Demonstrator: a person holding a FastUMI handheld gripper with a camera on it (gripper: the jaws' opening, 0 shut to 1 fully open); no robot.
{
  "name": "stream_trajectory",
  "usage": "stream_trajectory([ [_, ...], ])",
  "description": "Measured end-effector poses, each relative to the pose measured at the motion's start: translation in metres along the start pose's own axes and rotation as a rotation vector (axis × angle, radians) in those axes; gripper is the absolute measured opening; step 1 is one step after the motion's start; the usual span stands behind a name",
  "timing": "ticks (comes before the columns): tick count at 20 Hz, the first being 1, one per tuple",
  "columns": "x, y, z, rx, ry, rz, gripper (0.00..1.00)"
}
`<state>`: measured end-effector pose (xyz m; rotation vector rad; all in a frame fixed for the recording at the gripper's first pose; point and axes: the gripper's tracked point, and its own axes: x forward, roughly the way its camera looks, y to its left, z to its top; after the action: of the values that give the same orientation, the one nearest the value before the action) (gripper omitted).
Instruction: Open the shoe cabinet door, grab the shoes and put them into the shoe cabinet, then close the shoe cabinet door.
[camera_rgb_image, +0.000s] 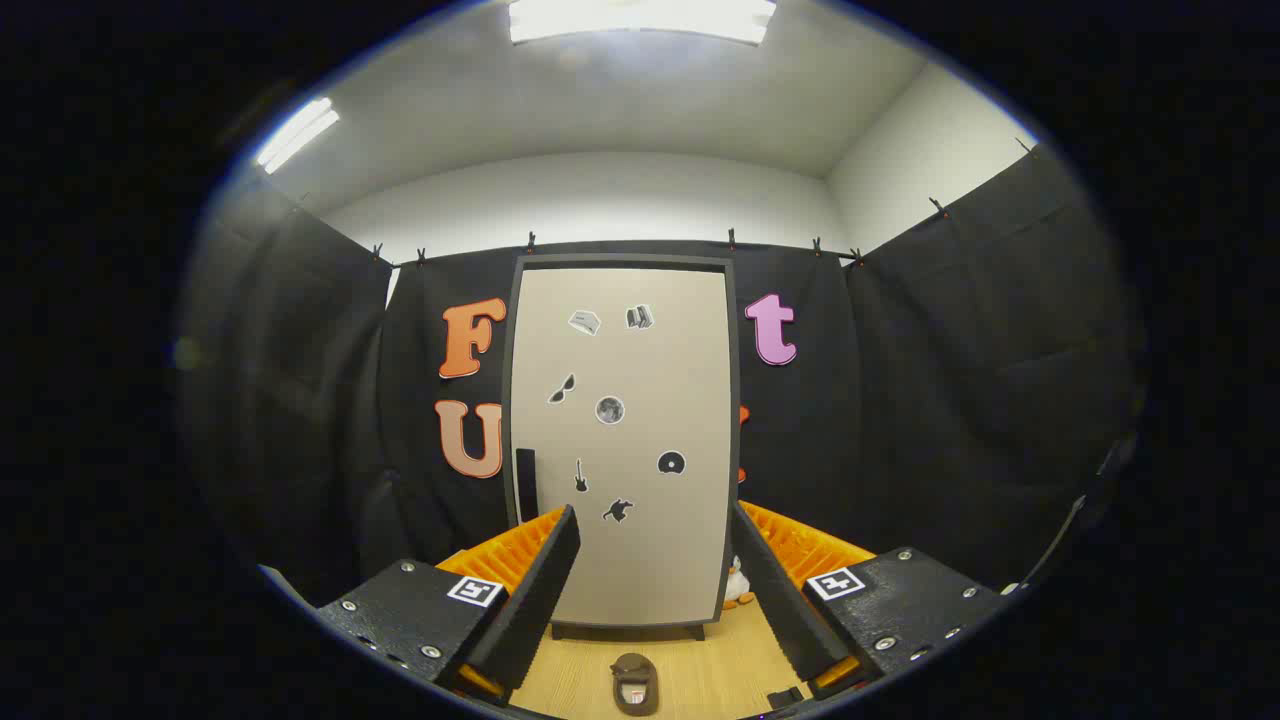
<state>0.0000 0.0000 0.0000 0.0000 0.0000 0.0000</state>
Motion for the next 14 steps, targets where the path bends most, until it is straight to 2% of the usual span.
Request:
stream_trajectory([
  [14,-0.01,-0.016,0.002,0.013,-0.003,0.032,0.95],
])
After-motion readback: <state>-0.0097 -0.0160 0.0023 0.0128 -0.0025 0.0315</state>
